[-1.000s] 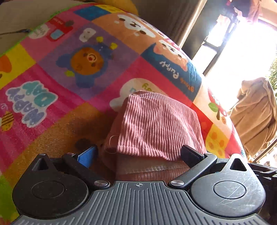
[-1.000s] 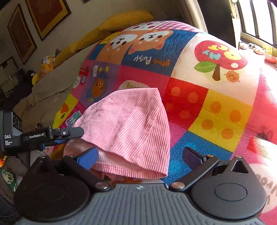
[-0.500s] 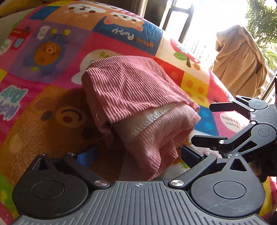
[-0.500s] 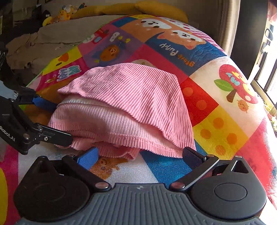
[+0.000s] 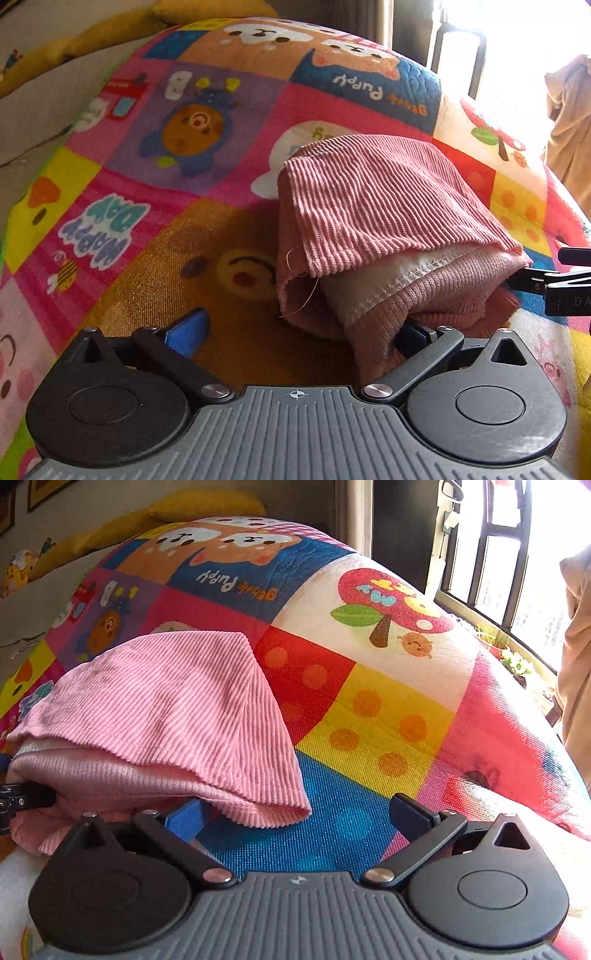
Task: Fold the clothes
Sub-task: 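Release the dress bundle and pull both grippers back from it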
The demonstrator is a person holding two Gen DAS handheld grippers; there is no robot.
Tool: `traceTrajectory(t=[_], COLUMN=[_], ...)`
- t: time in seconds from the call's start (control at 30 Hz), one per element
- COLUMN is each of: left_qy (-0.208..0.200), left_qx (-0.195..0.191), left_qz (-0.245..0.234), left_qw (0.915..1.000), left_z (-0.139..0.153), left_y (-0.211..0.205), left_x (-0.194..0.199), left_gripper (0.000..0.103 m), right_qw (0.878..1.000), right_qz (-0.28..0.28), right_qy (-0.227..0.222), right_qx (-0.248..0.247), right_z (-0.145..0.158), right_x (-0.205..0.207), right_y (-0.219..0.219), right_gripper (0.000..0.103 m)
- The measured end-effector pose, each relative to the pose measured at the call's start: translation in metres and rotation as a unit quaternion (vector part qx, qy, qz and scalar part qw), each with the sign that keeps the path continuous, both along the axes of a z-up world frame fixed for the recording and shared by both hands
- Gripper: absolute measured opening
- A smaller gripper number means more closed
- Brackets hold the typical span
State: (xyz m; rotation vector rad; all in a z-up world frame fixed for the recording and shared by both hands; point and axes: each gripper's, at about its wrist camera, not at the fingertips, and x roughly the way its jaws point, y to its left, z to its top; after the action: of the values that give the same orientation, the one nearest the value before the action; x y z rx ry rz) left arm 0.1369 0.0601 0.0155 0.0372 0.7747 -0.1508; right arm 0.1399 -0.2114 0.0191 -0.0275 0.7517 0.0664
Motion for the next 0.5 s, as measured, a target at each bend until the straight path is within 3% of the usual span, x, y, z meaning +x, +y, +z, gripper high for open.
traceTrajectory(t=[0.1,0.23,0.33,0.5], left_qy=[0.0,0.002,-0.002,0.001], left_qx=[0.0,0.001,0.024,0.013], left_qz=[0.018,0.032,0.039,0.069], left_qw=[0.9998,0.9995,0.999,0.9976], left_z=[-0.001,-0.003,-0.01,-0.009], left_y=[0.002,-0.004,-0.017,-0.027], left_x=[0.003,-0.006,-0.022,-0.055], left_gripper=[0.103,0.103,0.103,0.103], right_qw=[1.0,1.0,1.0,1.0], right_qz=[0.003,0.002,0.001,0.014], right_qy=[0.021,0.011,0.012,0.019], right_qx=[0.011,-0.008,-0.007,0.002], right_z=[-0.009,-0.011,-0.011,-0.01], right_x=[0.01,0.007,0.005,-0.021], right_y=[-0.001,0.005,0.004,0.002], right_gripper=[0.103,0.103,0.103,0.103])
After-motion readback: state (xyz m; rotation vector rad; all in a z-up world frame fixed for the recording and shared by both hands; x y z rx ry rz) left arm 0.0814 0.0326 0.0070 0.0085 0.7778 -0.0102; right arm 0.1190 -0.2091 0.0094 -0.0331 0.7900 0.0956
